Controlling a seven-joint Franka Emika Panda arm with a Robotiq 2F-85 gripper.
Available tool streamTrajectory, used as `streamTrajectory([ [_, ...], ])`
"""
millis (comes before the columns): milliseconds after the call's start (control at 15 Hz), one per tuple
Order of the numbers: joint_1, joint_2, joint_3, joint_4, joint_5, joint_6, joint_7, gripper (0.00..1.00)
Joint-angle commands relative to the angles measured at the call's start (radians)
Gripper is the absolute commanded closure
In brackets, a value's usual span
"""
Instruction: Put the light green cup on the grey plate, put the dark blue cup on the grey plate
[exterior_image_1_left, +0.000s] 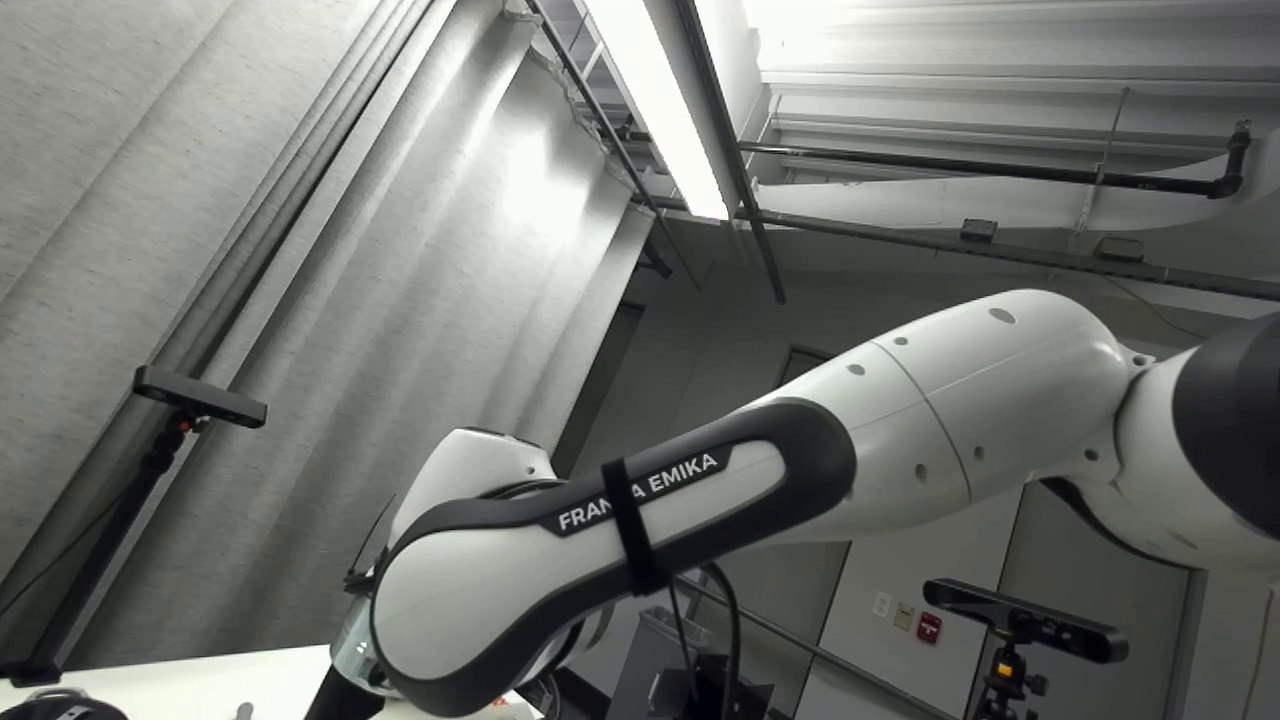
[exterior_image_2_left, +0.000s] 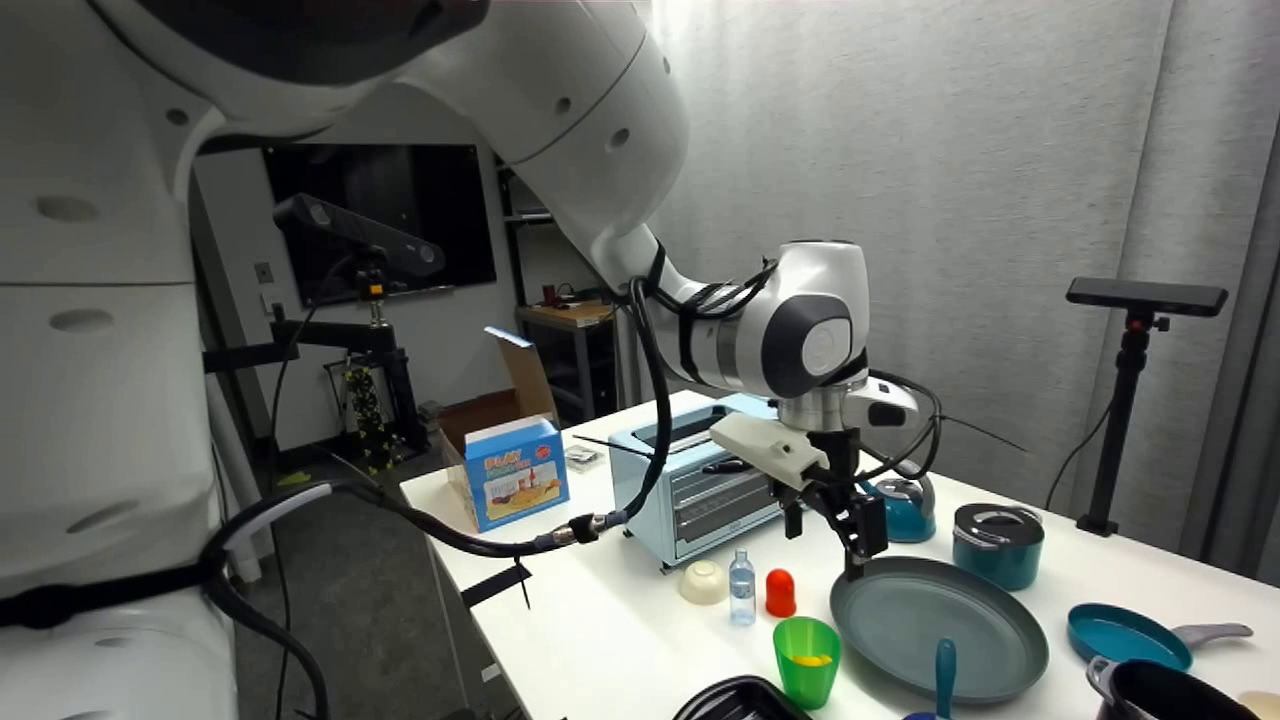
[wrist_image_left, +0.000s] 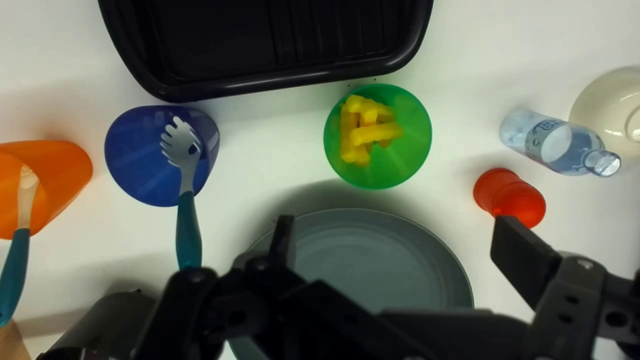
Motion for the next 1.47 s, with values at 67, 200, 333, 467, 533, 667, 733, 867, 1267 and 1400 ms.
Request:
streamTrajectory([
  [67,0.003,0.000,-0.004,0.002,0.001,-0.003,-0.002,0.00],
  [200,0.003,0.000,-0.004,0.002,0.001,-0.003,-0.002,0.00],
  [333,0.000,0.012,-0.008,0.006,-0.003,0.001,-0.003,0.00],
  [467,-0.004,0.029,-0.013,0.004,-0.002,0.008,-0.003,0.00],
  [533,-0.004,0.039,-0.016,0.003,-0.004,0.012,-0.002,0.00],
  [667,-0.005,0.060,-0.021,0.006,0.003,0.015,-0.008,0.00],
  [733,-0.005,0.072,-0.024,0.008,0.007,0.018,-0.008,0.00],
  [867,-0.004,0.096,-0.026,0.012,0.013,0.022,-0.007,0.00],
  [1267,-0.011,0.161,-0.030,0.020,0.047,0.049,-0.016,0.00],
  [1400,-0.017,0.181,-0.034,0.024,0.064,0.067,-0.020,0.00],
])
